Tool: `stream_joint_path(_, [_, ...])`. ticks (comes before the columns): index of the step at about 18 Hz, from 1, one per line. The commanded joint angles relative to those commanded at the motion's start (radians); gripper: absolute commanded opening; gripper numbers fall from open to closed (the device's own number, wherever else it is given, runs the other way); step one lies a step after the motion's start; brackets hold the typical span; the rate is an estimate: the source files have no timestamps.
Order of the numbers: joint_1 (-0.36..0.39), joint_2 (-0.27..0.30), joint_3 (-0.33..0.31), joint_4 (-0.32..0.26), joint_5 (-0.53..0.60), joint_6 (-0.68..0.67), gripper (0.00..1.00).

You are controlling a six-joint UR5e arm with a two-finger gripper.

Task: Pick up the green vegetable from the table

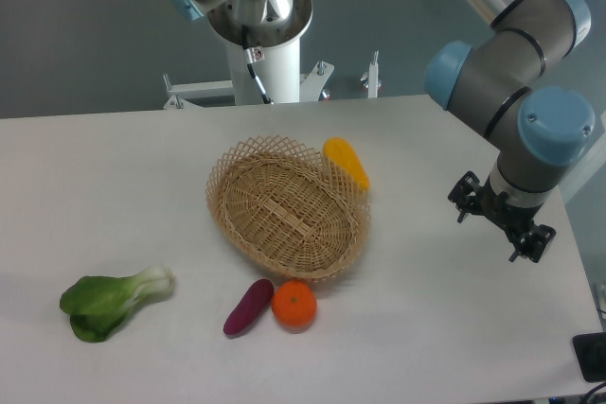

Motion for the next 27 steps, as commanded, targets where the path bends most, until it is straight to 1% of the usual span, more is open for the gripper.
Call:
stream_joint_path(7, [0.002, 0.0, 0.0, 0.002, -0.005, 0.0, 1.0])
stream_joint_path(13, [0.0, -0.002, 0.0, 0.005, -0.003, -0.083, 1.0])
stream_joint_path(18, [-0.005, 0.006, -0.003, -0.002, -0.014, -0.09, 1.0])
stream_joint_path(20, [-0.024, 0.023, -0.005, -0.011, -0.021, -0.139, 1.0])
stream_joint_path(22, [-0.041, 0.037, -0.023, -0.009, -0.026, -0.236, 1.0])
stream_joint_path(25, [-0.083, 0.046, -0.054, -0.003, -0.031, -0.291, 1.0])
stream_joint_path(27, [-0.124, 0.058, -0.061, -0.008, -0.029, -0.363, 1.0])
